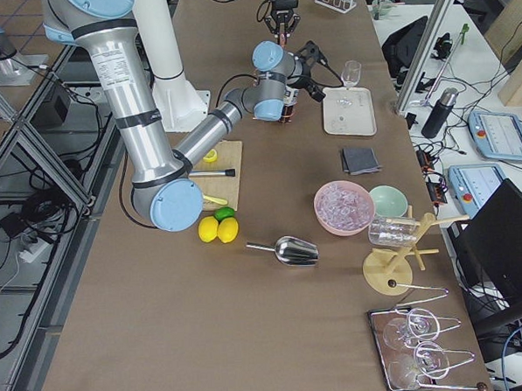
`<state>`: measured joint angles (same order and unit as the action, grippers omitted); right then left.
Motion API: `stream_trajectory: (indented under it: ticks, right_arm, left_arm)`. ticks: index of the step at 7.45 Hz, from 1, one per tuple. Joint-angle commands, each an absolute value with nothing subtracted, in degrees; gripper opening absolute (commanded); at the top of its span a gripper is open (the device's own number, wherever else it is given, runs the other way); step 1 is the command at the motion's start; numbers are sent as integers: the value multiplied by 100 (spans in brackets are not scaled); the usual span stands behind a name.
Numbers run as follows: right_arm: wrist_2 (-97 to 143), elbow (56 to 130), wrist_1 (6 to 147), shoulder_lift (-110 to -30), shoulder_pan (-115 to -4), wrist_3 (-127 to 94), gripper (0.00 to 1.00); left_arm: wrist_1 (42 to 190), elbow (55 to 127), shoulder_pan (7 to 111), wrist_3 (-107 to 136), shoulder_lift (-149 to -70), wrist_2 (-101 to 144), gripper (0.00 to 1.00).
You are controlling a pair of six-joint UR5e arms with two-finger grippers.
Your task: Take tea from basket to plate
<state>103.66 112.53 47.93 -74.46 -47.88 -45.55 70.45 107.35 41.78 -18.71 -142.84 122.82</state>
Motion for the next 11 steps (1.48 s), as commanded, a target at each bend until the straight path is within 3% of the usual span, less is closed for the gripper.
stream_trajectory:
  ticks: [1, 3, 5, 8, 11]
  right_arm:
    - [10065, 11785, 4851, -7796, -4362, -4857, 99]
    - [8848, 12109, 5461, -7674, -3459, -4948, 99]
    - [8633, 12226, 6588, -7017, -3263, -4896, 99]
    - [8263, 12015, 6522, -7005, -2954, -4721, 99]
    - [8236, 11779, 5270, -7382, -2857, -4333, 99]
  left_arm:
    - [7136, 10723, 4105, -1671, -14274, 12278, 0]
    - [7163, 10749, 4113, -1670, -14265, 12278, 0]
    - [7154, 10758, 4113, -1670, -14265, 12278, 0]
    - [7163, 10758, 4113, -1670, -14247, 12278, 0]
    - [7163, 10749, 4113, -1670, -14238, 12278, 0]
